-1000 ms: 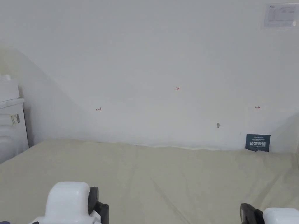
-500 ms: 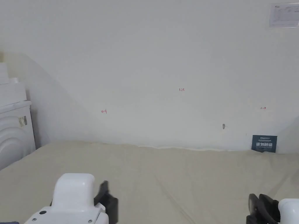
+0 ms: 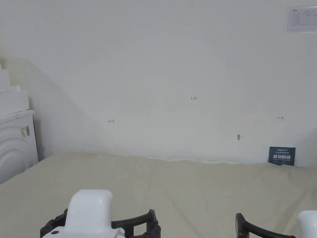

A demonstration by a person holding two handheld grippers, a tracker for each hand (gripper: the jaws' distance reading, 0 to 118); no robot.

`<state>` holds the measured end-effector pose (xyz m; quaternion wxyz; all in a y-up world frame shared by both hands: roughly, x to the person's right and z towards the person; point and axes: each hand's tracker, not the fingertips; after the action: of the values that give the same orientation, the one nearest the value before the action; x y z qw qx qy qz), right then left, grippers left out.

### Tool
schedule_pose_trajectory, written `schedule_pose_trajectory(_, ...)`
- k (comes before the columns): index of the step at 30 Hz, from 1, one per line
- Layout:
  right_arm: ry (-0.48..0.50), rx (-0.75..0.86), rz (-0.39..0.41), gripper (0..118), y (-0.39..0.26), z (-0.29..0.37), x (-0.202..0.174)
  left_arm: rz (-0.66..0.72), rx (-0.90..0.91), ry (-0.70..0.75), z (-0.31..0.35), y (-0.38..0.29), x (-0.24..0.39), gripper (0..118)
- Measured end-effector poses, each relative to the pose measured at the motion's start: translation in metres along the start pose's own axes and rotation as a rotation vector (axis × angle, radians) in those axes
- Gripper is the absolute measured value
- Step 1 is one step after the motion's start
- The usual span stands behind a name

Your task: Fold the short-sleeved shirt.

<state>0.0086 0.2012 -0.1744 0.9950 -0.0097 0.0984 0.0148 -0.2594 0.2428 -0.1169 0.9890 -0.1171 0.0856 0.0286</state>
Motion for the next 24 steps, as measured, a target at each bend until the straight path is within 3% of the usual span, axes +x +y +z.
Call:
schedule_pose_trajectory(15, -0.005, -0.031, -0.039, 118, 0.007, 0.008, 0.012, 0.061, -0.001, 0.062, 0.002, 0.001, -0.002, 116)
schedule_pose_trajectory(22, -0.007, -0.038, -0.015, 118, 0.009, 0.008, 0.009, 0.072, -0.027, 0.099, -0.004, 0.001, -0.002, 116)
schedule_pose_trajectory(24, -0.005, -0.039, -0.016, 118, 0.009, 0.009, 0.008, 0.101, -0.027, 0.049, -0.005, 0.002, -0.006, 116)
